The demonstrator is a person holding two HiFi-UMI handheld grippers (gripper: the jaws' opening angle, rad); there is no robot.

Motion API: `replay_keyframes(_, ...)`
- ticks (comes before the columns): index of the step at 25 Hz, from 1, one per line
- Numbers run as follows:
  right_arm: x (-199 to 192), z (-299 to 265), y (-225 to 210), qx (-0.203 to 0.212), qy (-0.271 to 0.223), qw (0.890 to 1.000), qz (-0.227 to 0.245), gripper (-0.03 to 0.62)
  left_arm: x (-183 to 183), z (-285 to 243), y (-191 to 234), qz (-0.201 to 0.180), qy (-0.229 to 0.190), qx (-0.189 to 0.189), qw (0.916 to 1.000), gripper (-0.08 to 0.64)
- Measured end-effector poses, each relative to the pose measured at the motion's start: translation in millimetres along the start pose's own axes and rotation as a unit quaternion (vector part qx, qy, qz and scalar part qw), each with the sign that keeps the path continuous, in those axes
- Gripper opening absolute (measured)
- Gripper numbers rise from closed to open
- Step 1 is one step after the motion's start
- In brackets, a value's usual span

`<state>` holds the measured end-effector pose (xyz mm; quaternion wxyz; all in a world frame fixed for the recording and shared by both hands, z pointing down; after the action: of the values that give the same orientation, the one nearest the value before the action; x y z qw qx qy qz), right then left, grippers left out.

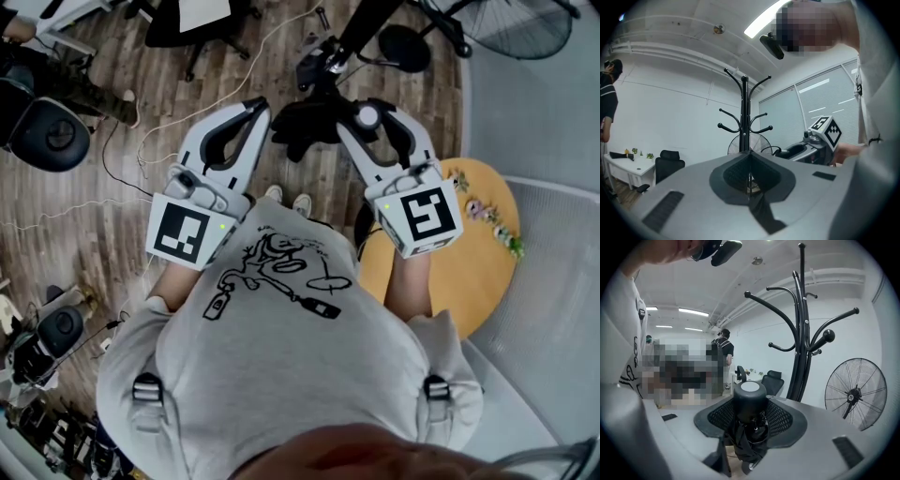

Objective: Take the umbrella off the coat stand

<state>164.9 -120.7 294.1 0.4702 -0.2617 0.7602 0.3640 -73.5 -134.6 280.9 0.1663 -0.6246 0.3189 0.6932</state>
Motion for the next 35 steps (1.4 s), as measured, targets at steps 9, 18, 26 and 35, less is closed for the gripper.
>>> replay_keyframes(9, 27.3, 22.5, -2.1, 0.001, -0.026, 1.0, 0.005, 0.213, 3.9, -0.5, -1.6, 0.0, -0.001, 0.0, 1.0, 0.009)
replay_keyframes(18, 38.2, 26.8, -4.4, 0.004, -0.03, 1.0, 0.009, 0.215, 10.4, -1.5, 1.1, 0.001, -0.004, 0.001, 1.0, 0.009)
replay_keyframes(26, 36.4, 25.7, -4.2, 0.004, -0.029, 1.0, 0.007, 0.215, 10.6, -1.3, 1.3, 0.002, -0.005, 0.002, 1.0, 0.009)
replay_keyframes(35, 38.5, 25.3, -3.9, 0.003, -0.028, 1.0, 0.009, 0.214, 10.7, -0.7, 2.2, 0.002, -0.005, 0.001, 1.0, 0.009)
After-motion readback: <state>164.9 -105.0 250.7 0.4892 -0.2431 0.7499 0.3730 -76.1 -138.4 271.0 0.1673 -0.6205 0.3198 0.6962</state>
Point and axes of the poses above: the fingertips, and each gripper's own axes: z backward along the fingers, y to its left, x out of its top, the point moved 10 cm from there along z, backward along the fingers, and after that the axes turned 13 degrees about z, right-handed, at the moved point
